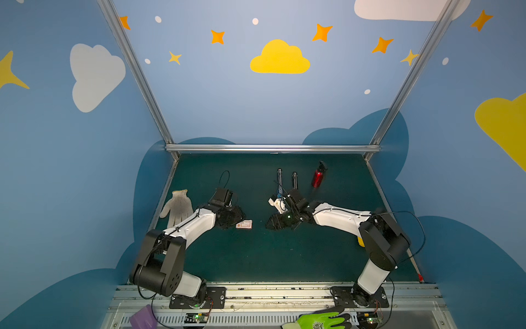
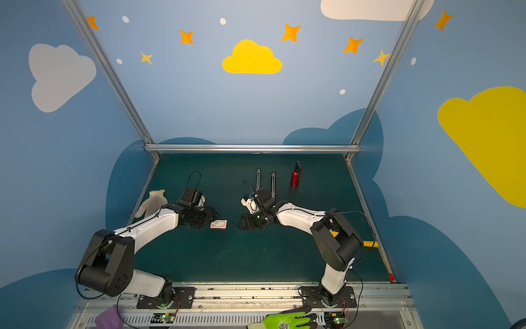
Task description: Load the staples into the stapler
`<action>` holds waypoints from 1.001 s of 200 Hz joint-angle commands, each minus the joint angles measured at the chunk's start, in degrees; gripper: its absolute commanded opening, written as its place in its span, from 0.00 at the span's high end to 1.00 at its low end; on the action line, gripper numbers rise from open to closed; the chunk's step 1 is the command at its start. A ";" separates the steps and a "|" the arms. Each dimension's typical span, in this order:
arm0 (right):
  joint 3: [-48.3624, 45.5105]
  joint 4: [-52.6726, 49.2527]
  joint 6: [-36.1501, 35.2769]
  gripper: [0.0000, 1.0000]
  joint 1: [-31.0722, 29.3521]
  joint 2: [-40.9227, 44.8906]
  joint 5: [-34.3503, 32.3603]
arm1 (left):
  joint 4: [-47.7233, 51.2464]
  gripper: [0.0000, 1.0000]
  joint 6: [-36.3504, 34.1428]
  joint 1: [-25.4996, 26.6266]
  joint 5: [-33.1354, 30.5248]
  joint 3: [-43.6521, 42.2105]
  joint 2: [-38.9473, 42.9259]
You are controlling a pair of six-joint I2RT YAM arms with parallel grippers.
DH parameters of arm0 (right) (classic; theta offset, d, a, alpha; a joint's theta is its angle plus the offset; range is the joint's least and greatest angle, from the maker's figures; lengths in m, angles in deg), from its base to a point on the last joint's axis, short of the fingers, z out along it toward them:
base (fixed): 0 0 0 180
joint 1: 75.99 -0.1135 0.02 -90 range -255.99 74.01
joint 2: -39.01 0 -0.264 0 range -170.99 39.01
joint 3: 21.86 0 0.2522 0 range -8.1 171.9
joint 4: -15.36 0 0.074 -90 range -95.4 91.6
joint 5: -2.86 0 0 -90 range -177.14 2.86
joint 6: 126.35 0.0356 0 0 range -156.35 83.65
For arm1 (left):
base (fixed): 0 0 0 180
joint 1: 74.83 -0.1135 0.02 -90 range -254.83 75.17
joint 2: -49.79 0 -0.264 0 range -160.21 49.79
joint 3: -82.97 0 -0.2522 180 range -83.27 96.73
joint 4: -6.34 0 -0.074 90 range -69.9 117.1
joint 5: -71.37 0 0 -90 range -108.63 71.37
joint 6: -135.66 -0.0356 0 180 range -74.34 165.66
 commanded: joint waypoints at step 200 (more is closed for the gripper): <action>21.48 -9.89 3.59 0.61 -0.60 -20.78 0.16 | -6.59 0.79 -0.79 -0.52 5.52 -3.46 -9.69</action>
